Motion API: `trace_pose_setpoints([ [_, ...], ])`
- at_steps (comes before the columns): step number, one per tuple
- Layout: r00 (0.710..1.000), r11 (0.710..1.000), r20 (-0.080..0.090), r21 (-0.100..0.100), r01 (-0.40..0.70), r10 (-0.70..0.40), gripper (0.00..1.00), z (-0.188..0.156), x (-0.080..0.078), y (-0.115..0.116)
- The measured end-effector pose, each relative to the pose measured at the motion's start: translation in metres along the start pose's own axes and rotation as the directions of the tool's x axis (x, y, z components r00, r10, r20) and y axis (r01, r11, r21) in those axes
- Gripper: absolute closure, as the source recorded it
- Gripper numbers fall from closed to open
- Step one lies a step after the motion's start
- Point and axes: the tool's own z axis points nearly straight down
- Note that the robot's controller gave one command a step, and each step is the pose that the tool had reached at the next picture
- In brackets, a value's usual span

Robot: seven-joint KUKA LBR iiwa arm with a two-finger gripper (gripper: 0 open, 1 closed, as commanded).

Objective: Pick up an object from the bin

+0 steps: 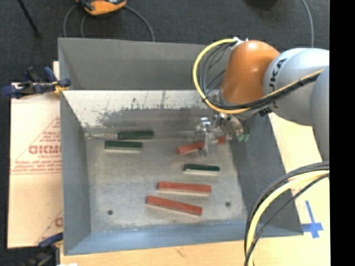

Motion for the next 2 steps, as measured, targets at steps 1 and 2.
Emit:
trace_pose_setpoints([
  [1,1.0,1.0,0.007,0.002,0.0,0.0,1.0,-0.023,-0.002,-0.001],
  [2,1.0,1.0,0.012,0.004,0.0,0.0,1.0,-0.04,-0.003,-0.001],
])
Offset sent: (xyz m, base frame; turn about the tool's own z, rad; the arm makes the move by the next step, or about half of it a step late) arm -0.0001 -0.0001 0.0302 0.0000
